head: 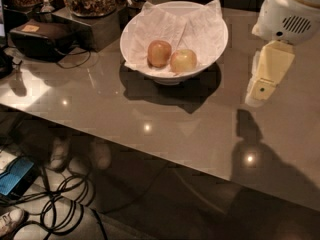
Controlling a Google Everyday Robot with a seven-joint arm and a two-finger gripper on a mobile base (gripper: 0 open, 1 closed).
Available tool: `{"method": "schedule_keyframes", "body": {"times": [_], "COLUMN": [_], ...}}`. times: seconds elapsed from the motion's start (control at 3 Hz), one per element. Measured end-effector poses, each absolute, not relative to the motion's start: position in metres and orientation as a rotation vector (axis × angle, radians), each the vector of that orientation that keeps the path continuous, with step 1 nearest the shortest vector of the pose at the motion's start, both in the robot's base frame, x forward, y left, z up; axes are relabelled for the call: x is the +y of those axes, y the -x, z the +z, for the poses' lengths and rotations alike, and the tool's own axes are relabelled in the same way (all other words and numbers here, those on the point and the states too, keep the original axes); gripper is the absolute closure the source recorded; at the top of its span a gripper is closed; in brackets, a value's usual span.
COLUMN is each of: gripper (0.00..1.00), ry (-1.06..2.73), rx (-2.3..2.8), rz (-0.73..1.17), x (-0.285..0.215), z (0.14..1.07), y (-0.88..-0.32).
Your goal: Pick apple from white bowl
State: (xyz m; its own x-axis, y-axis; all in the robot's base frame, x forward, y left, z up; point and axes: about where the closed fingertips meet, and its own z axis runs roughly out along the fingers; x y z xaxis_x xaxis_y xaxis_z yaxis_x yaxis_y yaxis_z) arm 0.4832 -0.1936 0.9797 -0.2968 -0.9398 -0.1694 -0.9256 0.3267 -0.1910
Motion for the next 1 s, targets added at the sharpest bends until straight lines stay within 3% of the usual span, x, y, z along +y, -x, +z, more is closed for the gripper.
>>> {"method": "schedule_keyframes", "body": {"times": [0.33, 1.0], "gripper": [0.00, 0.00], "ry": [1.681, 1.727], "rx": [2.326, 2.252], "rz": [-0.089, 0.085], "x": [-0.190, -0.161], "z": [0.981, 0.982], "y": [-0.488, -0.516]}}
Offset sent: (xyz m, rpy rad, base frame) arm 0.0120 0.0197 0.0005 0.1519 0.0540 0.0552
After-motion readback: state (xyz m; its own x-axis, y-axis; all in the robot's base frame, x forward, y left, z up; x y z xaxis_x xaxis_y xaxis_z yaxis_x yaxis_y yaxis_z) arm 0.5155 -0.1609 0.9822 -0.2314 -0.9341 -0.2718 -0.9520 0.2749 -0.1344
